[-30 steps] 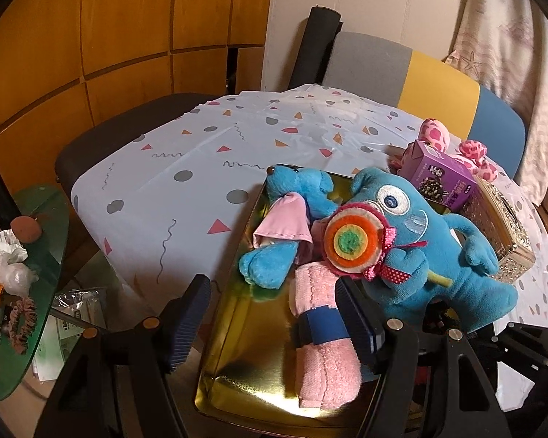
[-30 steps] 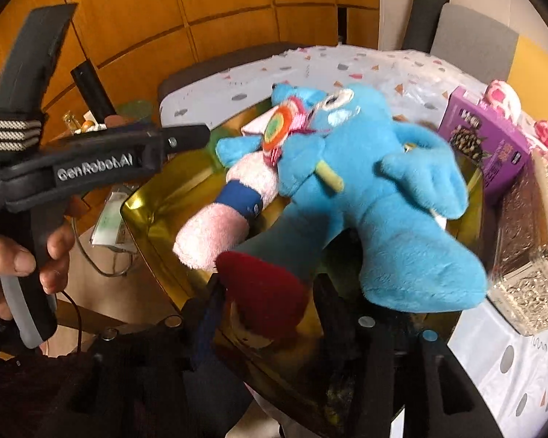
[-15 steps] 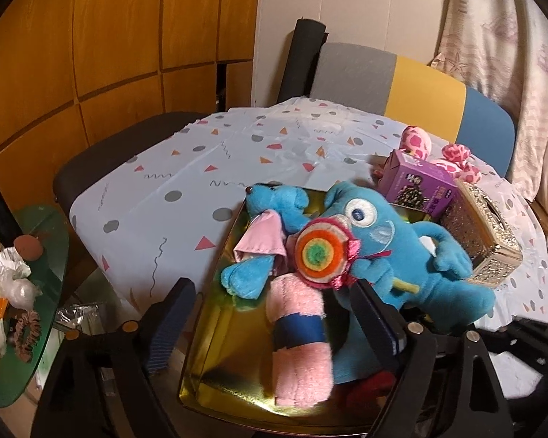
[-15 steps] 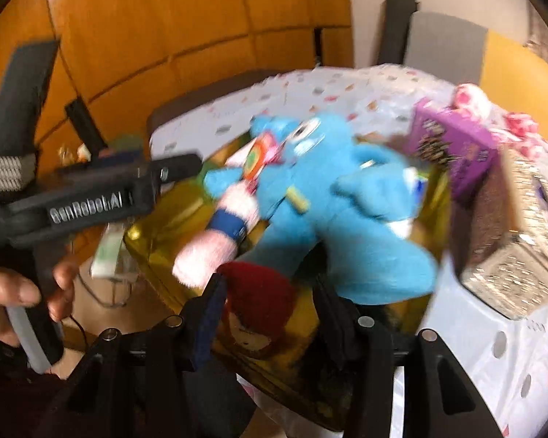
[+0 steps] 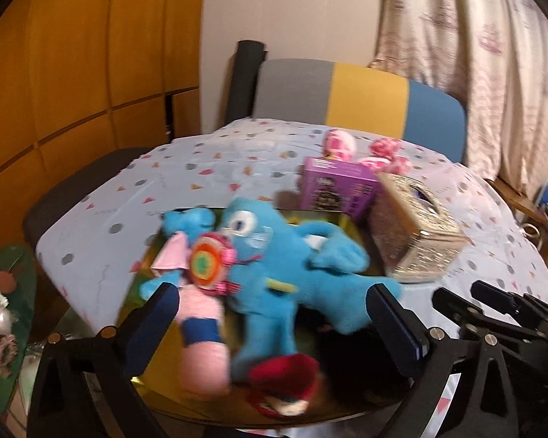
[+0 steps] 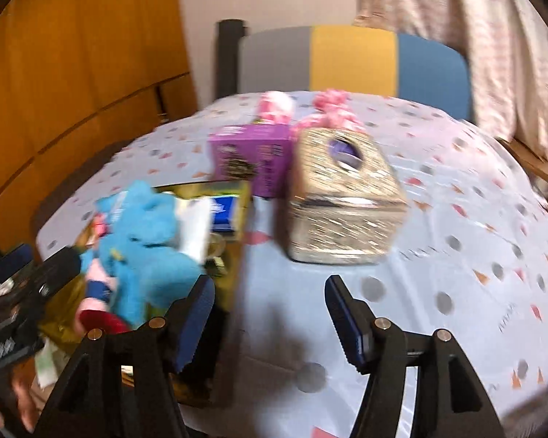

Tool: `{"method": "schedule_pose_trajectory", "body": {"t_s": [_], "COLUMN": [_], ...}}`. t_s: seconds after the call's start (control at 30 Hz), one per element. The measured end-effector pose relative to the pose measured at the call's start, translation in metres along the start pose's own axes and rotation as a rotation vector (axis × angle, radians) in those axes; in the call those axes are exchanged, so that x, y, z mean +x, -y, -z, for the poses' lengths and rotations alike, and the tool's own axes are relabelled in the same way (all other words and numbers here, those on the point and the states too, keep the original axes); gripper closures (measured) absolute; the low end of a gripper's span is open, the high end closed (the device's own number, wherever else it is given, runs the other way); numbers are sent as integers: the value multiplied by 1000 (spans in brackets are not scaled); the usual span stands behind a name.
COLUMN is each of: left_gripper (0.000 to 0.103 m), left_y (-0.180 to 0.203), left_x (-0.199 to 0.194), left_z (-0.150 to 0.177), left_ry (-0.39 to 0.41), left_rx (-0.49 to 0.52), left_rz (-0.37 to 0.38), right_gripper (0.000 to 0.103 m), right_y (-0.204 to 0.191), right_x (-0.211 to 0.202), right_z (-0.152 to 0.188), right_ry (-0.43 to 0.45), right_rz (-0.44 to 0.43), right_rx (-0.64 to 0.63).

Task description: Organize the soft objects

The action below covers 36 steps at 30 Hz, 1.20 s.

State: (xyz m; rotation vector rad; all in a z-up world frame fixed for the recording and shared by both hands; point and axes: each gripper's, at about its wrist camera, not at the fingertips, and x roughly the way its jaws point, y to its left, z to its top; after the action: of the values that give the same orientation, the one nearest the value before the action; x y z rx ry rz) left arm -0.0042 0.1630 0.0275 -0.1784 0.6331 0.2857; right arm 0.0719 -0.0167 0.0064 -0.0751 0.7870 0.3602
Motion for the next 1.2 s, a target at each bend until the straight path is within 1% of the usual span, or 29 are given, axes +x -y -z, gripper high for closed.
{"method": "schedule_pose_trajectory", "body": {"t_s": [0.13, 0.27, 0.37, 0.57, 1.2], "left_gripper": [0, 0, 0, 0, 0], "left_y": [22, 36, 39, 32, 28], "left_x": [-4, -4, -5, -6, -4], "left_z": [10, 18, 22, 25, 28], "left_ry": [3, -4, -3, -9, -31], "left_rx": [28, 56, 59, 32, 18], "left_rz": [41, 31, 2, -20, -18], "right_gripper": [39, 39, 39, 39, 39], "right_y": [13, 18, 18, 17, 12], "right_x": [-5, -10, -11, -14, -14], "right_z": [6, 11, 11, 14, 15], "right_ry": [12, 33, 43, 53, 51], "right_rz": [66, 101, 106, 103, 93], "right_rx": [30, 36, 43, 44, 32]}}
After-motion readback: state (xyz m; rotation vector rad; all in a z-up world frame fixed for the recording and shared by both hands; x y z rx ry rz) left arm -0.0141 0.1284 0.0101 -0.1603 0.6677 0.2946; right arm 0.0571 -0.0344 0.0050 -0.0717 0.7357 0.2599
